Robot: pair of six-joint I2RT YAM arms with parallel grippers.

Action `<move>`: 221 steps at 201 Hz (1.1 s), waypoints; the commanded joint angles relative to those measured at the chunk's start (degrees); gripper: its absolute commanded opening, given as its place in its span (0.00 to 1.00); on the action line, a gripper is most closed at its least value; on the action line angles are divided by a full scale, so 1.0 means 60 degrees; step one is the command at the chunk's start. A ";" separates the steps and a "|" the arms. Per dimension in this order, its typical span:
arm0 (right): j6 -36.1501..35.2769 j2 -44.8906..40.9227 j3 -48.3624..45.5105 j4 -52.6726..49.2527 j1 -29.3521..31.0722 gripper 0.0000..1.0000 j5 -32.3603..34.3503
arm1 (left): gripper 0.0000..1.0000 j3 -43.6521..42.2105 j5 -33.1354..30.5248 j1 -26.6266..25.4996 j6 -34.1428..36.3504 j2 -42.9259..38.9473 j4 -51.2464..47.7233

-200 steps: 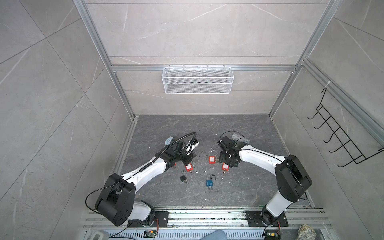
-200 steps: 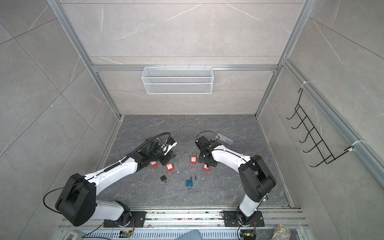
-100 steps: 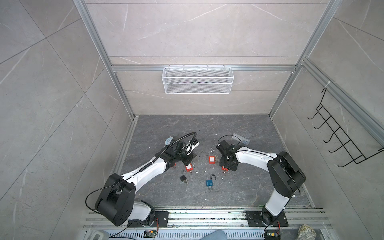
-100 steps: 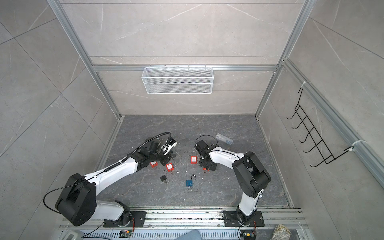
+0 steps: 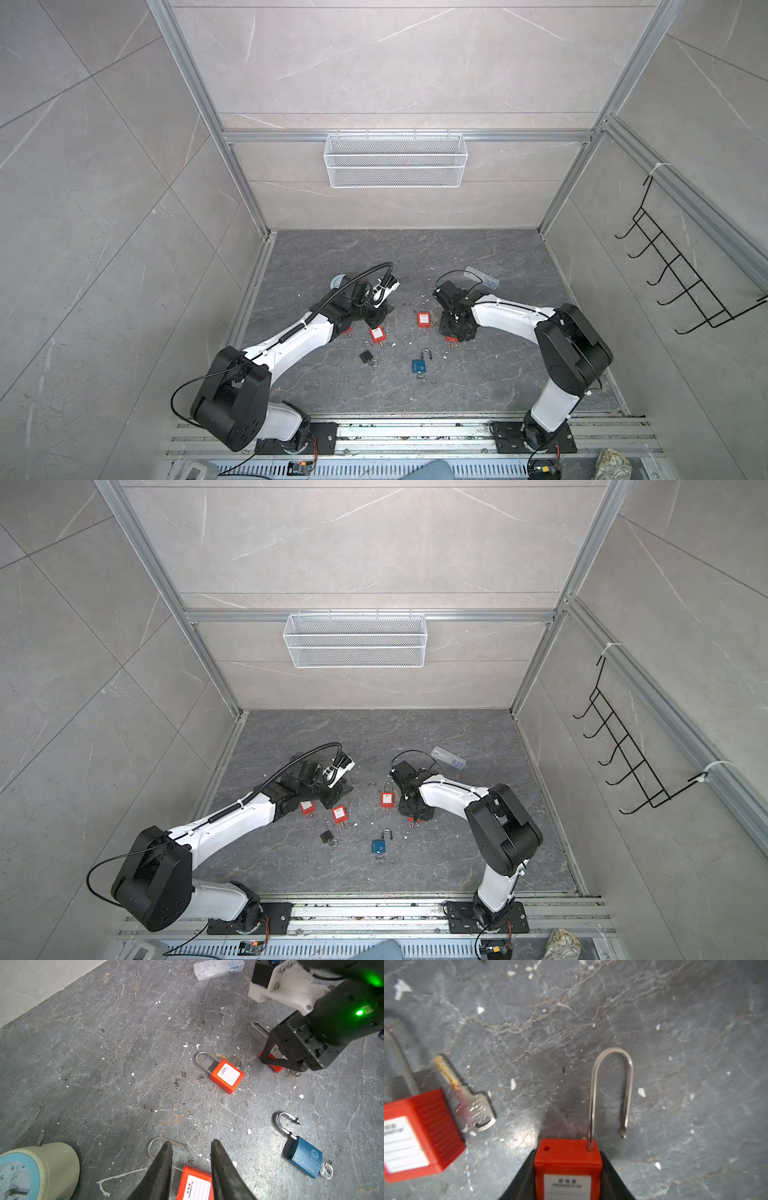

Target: Lock with the key

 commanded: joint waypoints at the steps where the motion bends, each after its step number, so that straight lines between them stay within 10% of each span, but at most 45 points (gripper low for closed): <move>1: -0.1934 -0.1035 0.0103 -0.0127 0.0061 0.39 0.0180 | 0.34 0.0337 0.0255 -0.0014 -0.0119 0.0051 0.0365; 124: -1.3218 -0.4826 0.0119 -0.0265 0.0070 0.34 -0.3467 | 0.36 0.0186 0.4157 0.0320 0.3227 -0.1360 0.0188; 221: -1.5593 -0.5415 -0.0019 -0.0698 0.0089 0.33 -0.5079 | 0.45 0.0520 0.5198 -0.0343 0.3643 -0.0771 0.0301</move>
